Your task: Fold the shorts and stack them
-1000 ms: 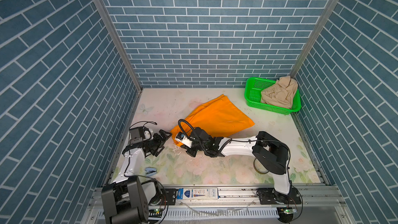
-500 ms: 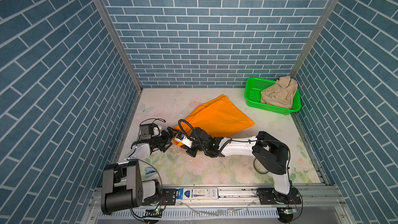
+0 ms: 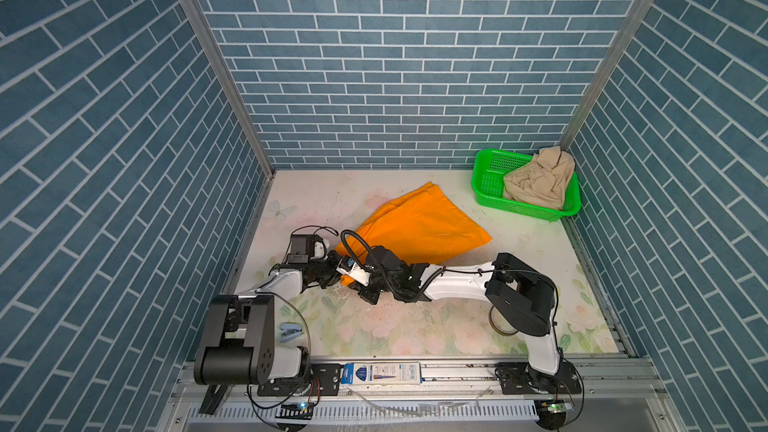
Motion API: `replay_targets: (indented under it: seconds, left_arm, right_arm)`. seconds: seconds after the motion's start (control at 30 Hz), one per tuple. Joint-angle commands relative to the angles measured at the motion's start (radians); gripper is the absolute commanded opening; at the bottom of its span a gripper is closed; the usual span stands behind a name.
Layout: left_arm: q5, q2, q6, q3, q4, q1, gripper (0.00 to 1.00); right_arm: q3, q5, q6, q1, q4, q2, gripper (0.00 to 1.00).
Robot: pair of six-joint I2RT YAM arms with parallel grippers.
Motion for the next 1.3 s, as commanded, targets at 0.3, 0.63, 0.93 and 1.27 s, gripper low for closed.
replay_targets:
  seconds: [0.3, 0.63, 0.93, 1.27]
  left_arm:
    - [-0.118, -0.262, 0.226, 0.185, -0.609, -0.019, 0.02]
    - [-0.19, -0.239, 0.434, 0.454, -1.031, -0.018, 0.04]
    - [-0.343, -0.147, 0.525, 0.666, -1.198, 0.004, 0.04]
    - [-0.41, -0.091, 0.553, 0.787, -1.252, 0.006, 0.03]
  right_arm:
    - [-0.129, -0.238, 0.238, -0.238, -0.255, -0.408, 0.48]
    - [-0.047, -0.261, 0.108, -0.26, -0.513, -0.195, 0.06]
    - [0.011, -0.31, 0.21, -0.06, -0.31, -0.017, 0.03]
    - [0.044, -0.278, 0.262, -0.131, -0.198, -0.015, 0.07]
